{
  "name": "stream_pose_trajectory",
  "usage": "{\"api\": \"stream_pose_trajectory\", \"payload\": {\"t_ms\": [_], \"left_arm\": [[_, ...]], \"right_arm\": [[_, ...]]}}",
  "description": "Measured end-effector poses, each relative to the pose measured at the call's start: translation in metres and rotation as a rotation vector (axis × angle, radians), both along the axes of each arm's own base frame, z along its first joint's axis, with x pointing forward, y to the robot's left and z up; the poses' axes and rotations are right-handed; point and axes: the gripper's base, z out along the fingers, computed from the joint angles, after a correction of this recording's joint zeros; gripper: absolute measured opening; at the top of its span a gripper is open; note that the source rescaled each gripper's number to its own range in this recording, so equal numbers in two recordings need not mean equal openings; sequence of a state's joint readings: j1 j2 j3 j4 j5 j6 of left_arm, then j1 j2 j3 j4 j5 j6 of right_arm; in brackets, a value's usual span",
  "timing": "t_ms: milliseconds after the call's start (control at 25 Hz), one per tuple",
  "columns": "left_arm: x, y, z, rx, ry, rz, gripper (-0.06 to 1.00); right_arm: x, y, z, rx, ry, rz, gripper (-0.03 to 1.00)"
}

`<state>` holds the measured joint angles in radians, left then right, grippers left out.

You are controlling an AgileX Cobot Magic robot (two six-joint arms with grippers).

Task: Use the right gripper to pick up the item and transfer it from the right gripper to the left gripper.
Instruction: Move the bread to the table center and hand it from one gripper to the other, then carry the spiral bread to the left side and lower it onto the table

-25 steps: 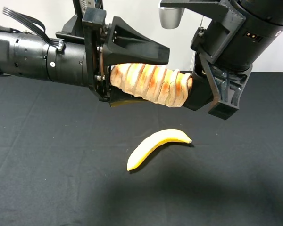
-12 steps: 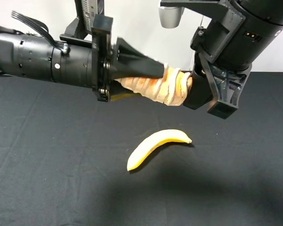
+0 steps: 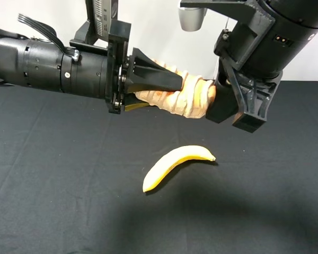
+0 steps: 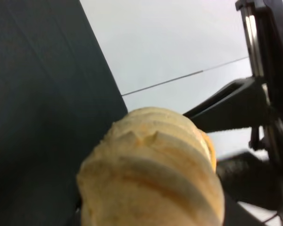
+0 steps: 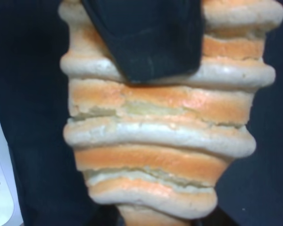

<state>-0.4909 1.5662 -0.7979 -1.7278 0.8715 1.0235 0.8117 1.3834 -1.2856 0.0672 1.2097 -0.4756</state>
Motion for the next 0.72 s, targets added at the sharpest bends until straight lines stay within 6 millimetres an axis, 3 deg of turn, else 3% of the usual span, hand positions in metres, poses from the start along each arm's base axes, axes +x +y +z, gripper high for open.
{"api": "stream_pose_trajectory", "payload": {"t_ms": [120, 200, 320, 520, 720], "left_arm": [[0.002, 0.0, -0.002, 0.016, -0.005, 0.018, 0.09], [0.002, 0.0, -0.002, 0.017, -0.005, 0.019, 0.08], [0.002, 0.0, -0.002, 0.017, -0.005, 0.019, 0.08], [0.002, 0.0, -0.002, 0.017, -0.006, 0.018, 0.07], [0.002, 0.0, -0.002, 0.016, -0.005, 0.018, 0.07]], "right_arm": [[-0.001, 0.0, 0.0, 0.018, 0.029, -0.069, 0.78], [-0.001, 0.0, 0.0, 0.025, 0.039, -0.102, 0.92], [-0.001, 0.0, 0.0, 0.027, 0.044, -0.116, 0.98], [-0.001, 0.0, 0.001, 0.034, 0.048, -0.134, 1.0], [-0.011, -0.01, 0.016, 0.09, 0.027, -0.183, 1.0]]}}
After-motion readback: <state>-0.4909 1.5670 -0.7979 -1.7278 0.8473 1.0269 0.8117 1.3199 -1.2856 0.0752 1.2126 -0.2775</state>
